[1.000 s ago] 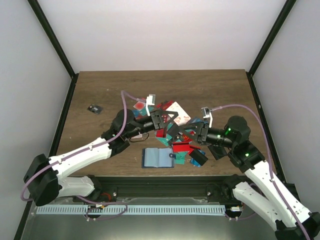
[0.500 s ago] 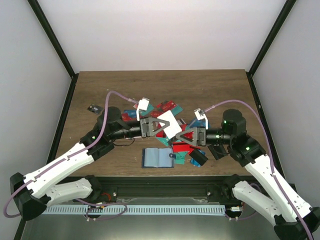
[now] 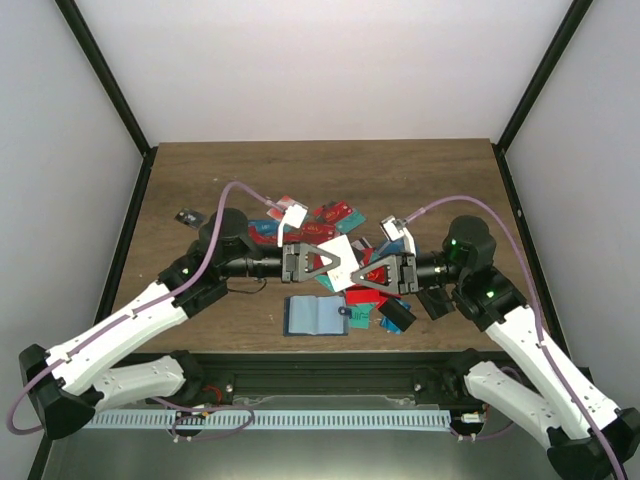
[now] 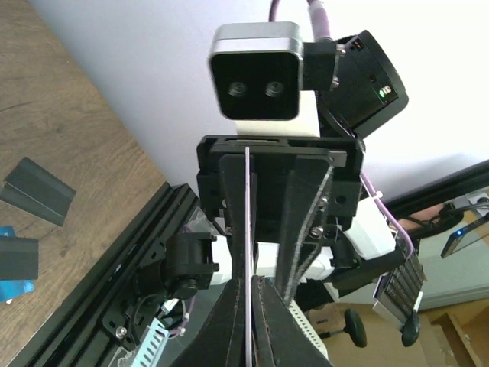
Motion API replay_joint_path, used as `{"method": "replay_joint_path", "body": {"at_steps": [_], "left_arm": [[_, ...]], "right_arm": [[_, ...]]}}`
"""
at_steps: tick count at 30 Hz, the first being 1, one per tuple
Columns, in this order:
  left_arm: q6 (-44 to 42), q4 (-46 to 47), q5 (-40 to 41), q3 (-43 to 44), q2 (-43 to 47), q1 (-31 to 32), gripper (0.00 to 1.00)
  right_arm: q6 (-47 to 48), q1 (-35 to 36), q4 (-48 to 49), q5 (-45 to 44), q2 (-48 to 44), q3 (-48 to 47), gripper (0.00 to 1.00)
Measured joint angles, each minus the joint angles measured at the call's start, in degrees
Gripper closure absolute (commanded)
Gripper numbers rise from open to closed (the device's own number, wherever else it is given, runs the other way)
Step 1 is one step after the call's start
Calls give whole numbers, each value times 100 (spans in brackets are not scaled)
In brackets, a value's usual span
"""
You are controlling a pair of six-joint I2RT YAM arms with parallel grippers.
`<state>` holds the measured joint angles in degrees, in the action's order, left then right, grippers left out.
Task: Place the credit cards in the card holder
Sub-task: Insert the credit card into the card holder.
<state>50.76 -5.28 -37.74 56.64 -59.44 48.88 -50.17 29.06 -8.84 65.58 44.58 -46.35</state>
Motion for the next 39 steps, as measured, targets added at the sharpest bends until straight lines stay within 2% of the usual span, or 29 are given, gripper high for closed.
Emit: {"method": "replay_joint_path", "body": {"at_steps": [4,6,7,11,13,15,22,28,35,39], "left_arm": [[-15,-39,-98,17,-11,0,96],[-33,-52,-136,17,-44,0,96],[-44,-81,-146,17,-61,-11,90],[-190,-291,-85,37,-116,-20,49],[-343,-557,79,61,-138,-13,36],[-450,-885,350,98,-133,-13,31],[-627,-2194,1646,-13,208,-98,31],[-638,-3403,2603,-356,411,-555,34],[-807,-4081,2745,-931,210,-1294,38],[-997,-4155,2643,-1145,-232,-1633,46]], "right_arm": [[-85,0,149,44,94,72,98],[-129,0,208,72,140,85,99],[-140,0,223,83,149,96,99],[-153,0,293,81,175,157,99],[-90,0,258,26,175,157,99],[4,0,107,-96,175,166,99],[15,0,-142,-619,28,994,99],[-166,35,-111,-975,-129,1773,99],[-549,446,138,-1497,-216,2544,99],[-776,866,439,-1834,35,2743,99]]}}
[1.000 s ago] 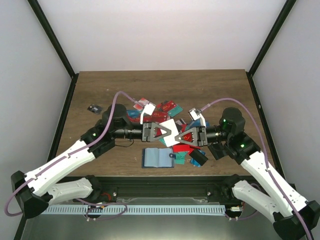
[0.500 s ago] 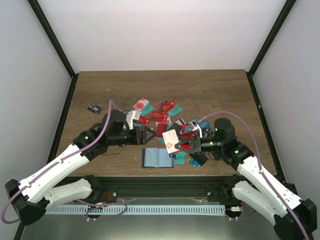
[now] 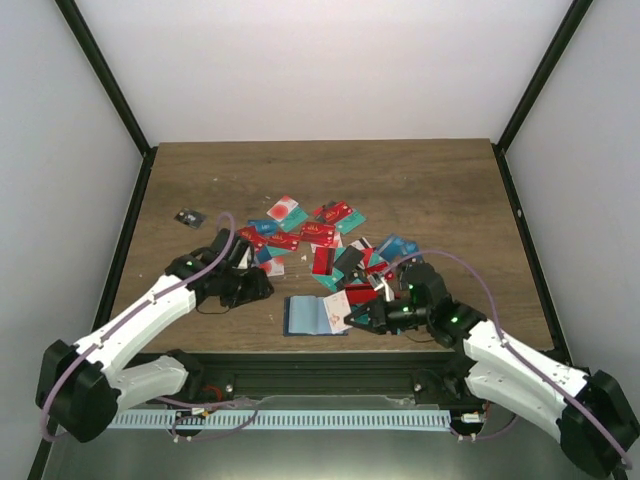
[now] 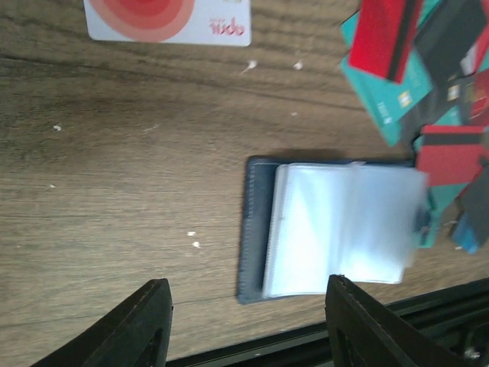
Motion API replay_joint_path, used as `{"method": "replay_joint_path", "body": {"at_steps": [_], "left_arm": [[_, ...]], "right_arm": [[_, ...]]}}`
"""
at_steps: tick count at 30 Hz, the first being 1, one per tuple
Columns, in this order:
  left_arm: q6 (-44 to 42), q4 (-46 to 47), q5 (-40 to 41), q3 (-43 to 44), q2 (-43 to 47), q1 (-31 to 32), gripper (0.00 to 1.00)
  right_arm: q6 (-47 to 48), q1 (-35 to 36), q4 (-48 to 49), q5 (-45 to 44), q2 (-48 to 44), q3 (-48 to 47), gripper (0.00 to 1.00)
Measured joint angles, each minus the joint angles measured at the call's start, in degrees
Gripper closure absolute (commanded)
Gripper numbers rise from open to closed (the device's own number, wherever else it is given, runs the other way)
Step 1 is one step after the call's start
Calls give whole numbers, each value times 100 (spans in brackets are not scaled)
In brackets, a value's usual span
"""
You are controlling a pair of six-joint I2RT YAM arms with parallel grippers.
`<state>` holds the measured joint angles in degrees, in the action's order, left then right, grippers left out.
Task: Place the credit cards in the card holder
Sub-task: Insert the credit card into the card holder.
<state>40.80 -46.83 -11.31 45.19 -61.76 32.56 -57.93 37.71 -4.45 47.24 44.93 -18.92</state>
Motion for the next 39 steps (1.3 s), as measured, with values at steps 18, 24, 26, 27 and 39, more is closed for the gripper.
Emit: {"method": "replay_joint_path", "body": {"at_steps": [18,24,26,27,39], "left_arm": [[-715,476,-520,-295,-1620,-234,65],[-846,660,-647,-334,-1904,-236,65],[-872,702,-693,-341,-1987,-236,66],[-894,730,-715,-341,-2039,-236,66],[-955,927,-911,-409,-2299,-238,66]], "right_arm": [[-28,413,970,-658,2376,-22,99],[94,428,1084,-654,2809,-179,99],[149,431,1178,-645,2911,-245,99],[164,431,1224,-636,2951,-264,99],[308,439,1709,-481,3486,-326,99]]}}
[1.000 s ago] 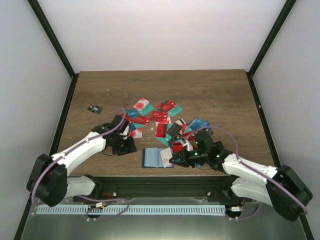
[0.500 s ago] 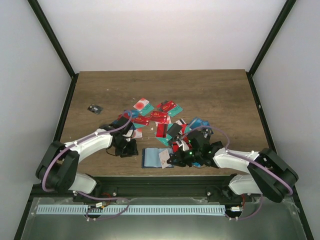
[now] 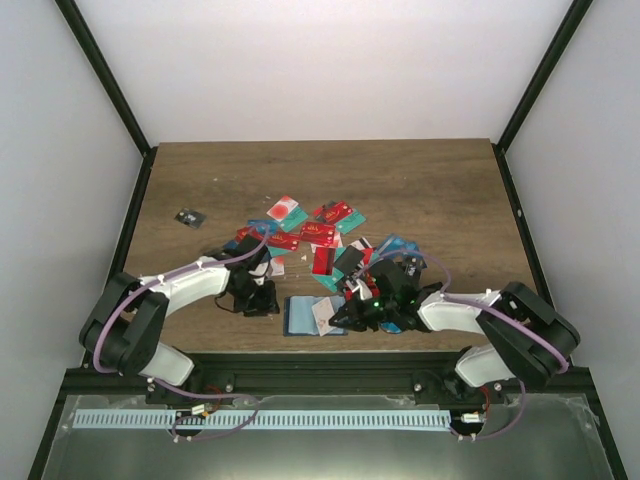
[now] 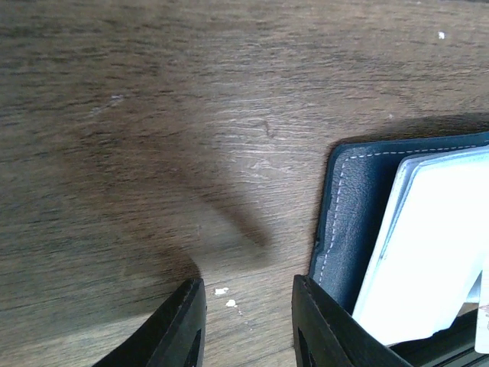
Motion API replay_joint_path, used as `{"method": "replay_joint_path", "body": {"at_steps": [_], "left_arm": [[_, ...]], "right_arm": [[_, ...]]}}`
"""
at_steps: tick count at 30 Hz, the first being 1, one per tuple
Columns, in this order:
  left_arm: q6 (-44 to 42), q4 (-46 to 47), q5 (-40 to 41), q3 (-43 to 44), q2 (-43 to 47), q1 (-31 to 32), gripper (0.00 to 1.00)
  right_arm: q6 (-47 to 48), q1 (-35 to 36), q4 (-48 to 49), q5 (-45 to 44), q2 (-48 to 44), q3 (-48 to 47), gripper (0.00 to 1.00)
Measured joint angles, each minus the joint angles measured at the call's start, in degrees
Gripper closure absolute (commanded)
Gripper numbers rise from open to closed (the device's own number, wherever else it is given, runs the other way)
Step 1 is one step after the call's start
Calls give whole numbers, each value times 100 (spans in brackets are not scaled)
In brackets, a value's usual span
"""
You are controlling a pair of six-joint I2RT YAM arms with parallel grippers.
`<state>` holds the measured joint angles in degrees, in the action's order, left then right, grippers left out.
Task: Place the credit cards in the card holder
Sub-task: Insert the credit card into the card holder.
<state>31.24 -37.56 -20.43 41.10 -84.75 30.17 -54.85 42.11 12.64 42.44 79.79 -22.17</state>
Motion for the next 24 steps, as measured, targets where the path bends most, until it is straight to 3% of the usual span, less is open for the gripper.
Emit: {"method": "replay_joint_path", "body": {"at_steps": [24], "left_arm": [[24,352,-391,-31,-136,-9,68]], "right_arm": [[422,4,846,286,780,-72,99]]}}
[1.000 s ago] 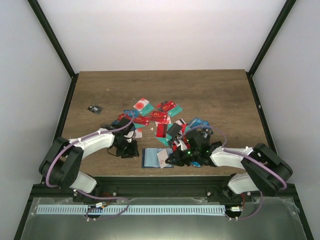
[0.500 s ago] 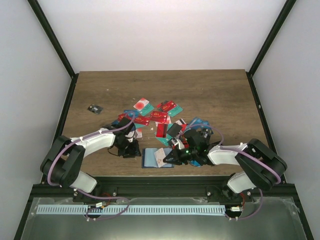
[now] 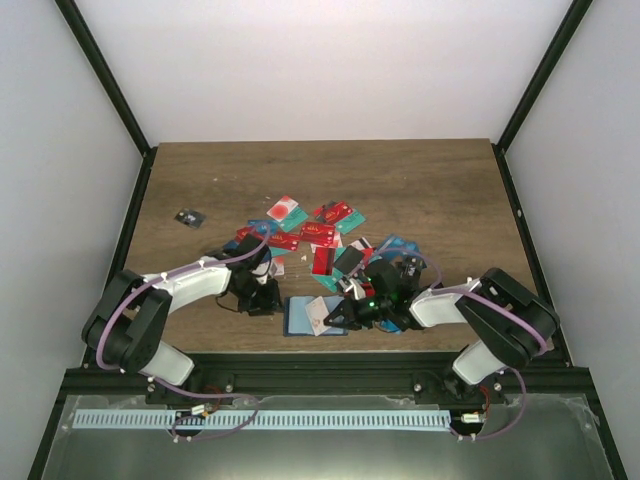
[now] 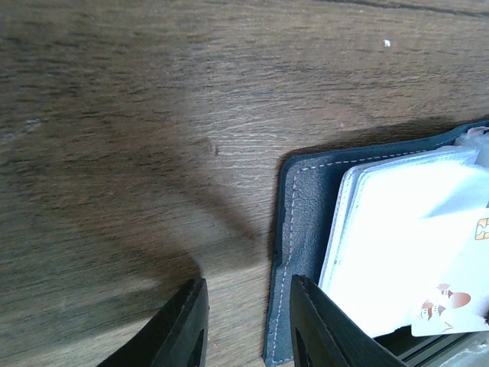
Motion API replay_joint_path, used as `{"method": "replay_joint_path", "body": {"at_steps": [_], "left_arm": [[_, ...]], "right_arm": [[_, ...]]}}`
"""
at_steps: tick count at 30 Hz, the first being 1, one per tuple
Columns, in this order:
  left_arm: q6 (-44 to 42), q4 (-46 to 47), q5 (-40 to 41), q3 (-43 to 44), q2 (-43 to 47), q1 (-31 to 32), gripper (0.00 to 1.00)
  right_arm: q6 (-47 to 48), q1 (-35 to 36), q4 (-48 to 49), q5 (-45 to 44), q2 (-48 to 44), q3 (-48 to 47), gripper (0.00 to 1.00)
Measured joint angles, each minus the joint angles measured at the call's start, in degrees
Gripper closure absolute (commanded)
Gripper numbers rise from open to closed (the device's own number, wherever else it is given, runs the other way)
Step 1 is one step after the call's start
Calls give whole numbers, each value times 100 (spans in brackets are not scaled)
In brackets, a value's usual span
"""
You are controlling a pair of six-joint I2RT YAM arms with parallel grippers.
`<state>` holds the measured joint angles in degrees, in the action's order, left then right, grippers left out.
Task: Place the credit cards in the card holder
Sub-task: Insert the credit card into the card holder.
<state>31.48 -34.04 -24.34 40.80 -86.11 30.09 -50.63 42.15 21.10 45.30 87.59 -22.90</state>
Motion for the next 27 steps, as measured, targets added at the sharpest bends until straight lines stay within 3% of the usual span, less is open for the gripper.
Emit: {"method": "replay_joint_path", "body": {"at_steps": [27], "left_arm": [[481,796,-407,-546,297,50,71]], "right_arm": [[-332,17,1034,-393,372,81,99]]}}
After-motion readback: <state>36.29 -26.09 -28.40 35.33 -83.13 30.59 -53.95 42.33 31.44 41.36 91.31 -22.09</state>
